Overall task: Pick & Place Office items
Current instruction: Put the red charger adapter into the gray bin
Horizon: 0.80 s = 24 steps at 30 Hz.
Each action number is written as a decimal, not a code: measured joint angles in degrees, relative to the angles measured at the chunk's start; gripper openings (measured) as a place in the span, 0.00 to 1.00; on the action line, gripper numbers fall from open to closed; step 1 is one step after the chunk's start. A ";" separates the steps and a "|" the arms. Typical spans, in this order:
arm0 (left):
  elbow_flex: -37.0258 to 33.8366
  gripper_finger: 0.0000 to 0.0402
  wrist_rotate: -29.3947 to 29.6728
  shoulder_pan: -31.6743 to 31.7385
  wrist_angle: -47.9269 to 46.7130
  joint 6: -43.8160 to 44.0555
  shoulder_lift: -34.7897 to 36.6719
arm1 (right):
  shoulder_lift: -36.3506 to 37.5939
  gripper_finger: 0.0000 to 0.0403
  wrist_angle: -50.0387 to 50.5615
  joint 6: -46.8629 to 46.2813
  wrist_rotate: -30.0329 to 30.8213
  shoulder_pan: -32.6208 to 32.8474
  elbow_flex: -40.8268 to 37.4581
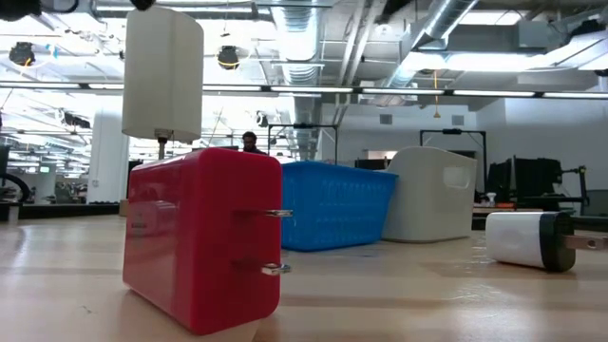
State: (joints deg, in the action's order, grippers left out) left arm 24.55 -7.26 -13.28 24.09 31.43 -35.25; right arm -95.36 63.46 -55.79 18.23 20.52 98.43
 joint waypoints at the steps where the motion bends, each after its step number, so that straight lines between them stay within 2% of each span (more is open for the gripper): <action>1: 1.42 0.46 0.67 -0.94 -3.15 -1.83 -1.69 | 0.78 0.60 0.09 -1.02 1.02 0.99 0.00; 4: 5.55 0.46 2.69 -4.06 -10.56 -8.40 -6.75 | 2.53 0.60 0.12 -3.61 3.38 4.27 0.00; 10: 15.08 0.47 10.77 -13.53 -22.21 -24.70 -18.26 | 4.28 0.60 0.42 -8.11 6.91 11.57 0.00; 13: 19.47 0.49 13.55 -17.93 -26.70 -29.63 -24.75 | 4.31 0.60 0.43 -10.82 8.19 15.02 0.00; 18: 23.66 0.59 17.96 -21.87 -28.68 -32.47 -34.48 | 4.31 0.60 -0.31 -16.68 11.64 20.74 0.00; 21: 24.91 0.66 19.24 -22.31 -28.62 -31.93 -39.04 | 4.31 0.60 -2.23 -18.68 15.65 24.01 -0.02; 24: 25.92 0.71 19.32 -22.18 -27.41 -29.30 -43.19 | 4.31 0.60 -3.38 -19.98 17.19 26.38 -0.02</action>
State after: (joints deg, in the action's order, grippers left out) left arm 50.47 12.05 -35.46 -3.32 2.13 -78.44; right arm -91.05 60.08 -75.77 35.42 46.90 98.41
